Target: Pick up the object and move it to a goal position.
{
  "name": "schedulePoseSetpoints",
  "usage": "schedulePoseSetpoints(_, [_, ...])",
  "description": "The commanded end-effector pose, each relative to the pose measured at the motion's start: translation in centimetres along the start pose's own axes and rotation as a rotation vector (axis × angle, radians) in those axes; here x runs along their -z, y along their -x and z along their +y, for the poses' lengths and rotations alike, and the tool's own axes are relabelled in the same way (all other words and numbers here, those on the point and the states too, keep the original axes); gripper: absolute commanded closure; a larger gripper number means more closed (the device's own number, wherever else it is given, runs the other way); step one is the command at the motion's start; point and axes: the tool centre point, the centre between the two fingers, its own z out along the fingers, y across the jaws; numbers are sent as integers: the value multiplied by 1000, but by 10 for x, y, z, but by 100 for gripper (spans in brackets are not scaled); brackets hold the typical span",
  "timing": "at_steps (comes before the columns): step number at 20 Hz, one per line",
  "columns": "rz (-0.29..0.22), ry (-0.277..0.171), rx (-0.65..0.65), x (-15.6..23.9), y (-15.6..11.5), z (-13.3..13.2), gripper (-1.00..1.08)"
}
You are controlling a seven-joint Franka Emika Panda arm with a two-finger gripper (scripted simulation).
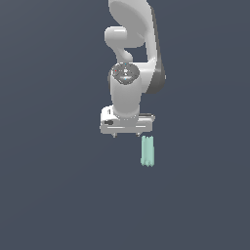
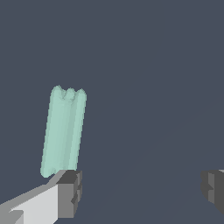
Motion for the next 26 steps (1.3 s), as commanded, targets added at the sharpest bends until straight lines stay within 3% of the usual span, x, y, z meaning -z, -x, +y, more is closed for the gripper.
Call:
schedulePoseSetpoints(1, [-8,-5,13,-2,1,-3,-92])
schedulePoseSetpoints(12, [-6,-3,-4,-12,-2,-14,-92])
schedulePoseSetpoints(26, [14,11,-112,-71,-7,-85,-92])
